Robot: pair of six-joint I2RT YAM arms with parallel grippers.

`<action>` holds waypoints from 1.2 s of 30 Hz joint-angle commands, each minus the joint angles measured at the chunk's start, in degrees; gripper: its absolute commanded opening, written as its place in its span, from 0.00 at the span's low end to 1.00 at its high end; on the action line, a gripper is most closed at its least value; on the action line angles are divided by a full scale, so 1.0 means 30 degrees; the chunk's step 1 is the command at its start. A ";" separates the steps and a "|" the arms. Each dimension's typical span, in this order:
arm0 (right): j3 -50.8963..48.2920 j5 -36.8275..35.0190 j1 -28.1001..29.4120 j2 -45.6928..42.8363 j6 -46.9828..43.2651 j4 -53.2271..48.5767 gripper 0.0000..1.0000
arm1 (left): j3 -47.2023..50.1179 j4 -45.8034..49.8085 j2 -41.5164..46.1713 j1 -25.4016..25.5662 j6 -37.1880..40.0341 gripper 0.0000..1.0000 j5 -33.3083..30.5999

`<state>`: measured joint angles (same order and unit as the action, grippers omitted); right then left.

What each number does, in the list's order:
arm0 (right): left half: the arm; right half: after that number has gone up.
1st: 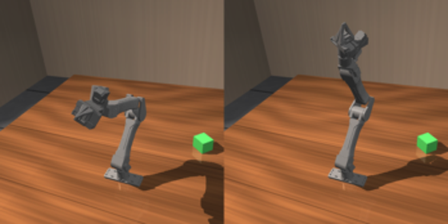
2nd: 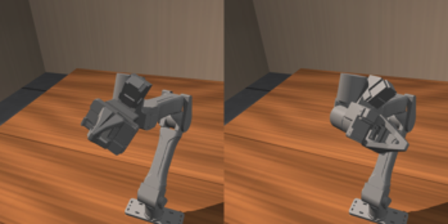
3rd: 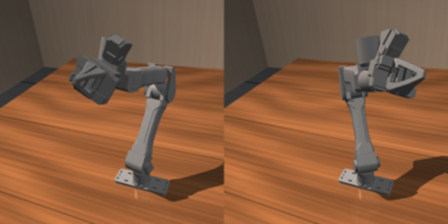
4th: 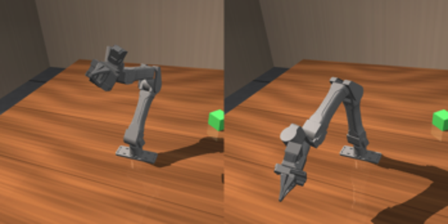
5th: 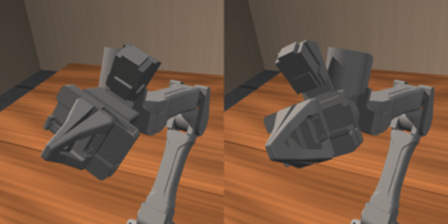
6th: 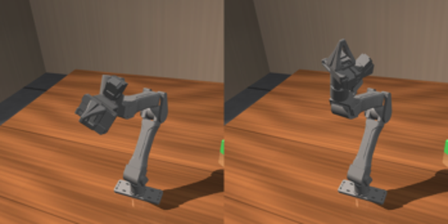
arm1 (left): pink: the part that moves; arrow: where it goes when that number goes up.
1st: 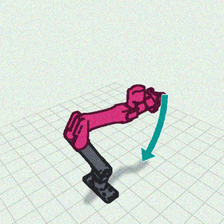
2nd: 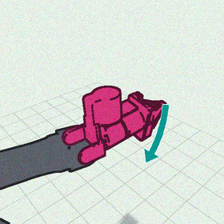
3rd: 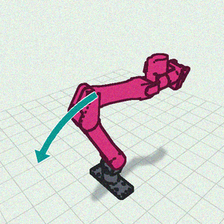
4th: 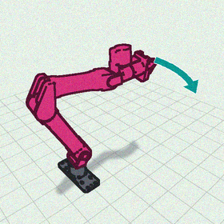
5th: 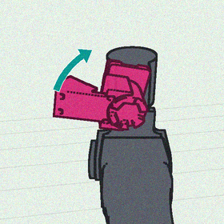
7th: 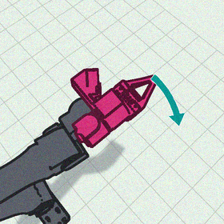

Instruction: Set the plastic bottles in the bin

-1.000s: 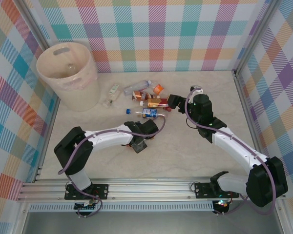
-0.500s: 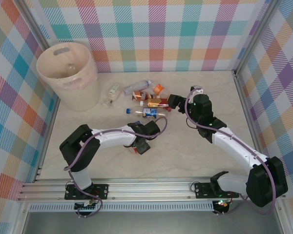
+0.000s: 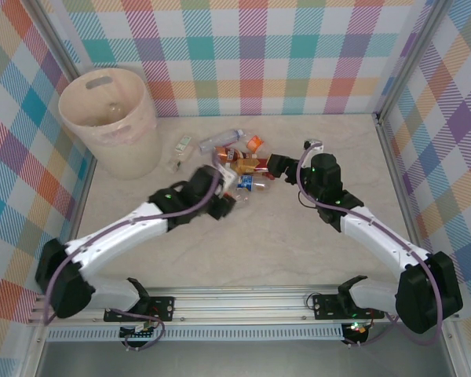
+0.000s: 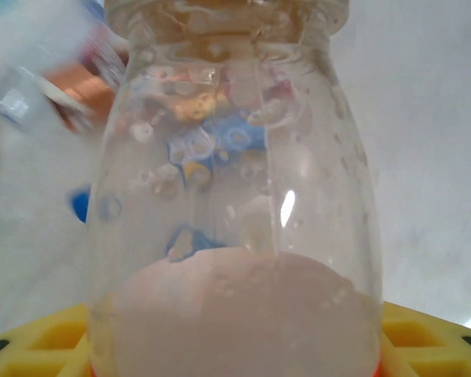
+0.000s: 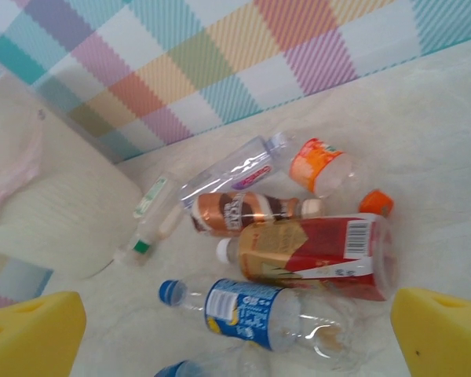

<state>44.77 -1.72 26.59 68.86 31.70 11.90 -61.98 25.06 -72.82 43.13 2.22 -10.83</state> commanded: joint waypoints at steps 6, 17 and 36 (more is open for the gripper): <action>0.1189 0.5975 -0.0074 0.1199 -0.0173 0.2349 1.00 | -0.0585 -0.4827 0.1757 -0.3897 -0.6830 0.40 -0.4767; 0.1833 0.6724 -0.0022 0.2403 0.1598 0.2543 1.00 | -0.2945 -0.7996 0.0085 -0.8318 -0.6960 0.41 -0.4280; 0.2441 0.6462 -0.0015 0.2667 0.1737 0.1345 1.00 | -1.1024 -0.9410 -0.7254 -1.5209 -0.2303 0.42 -0.2135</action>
<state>49.87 17.21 26.59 76.42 36.21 16.16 -92.62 -5.21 -93.12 -1.15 -6.94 -19.66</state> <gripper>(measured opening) 0.996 0.550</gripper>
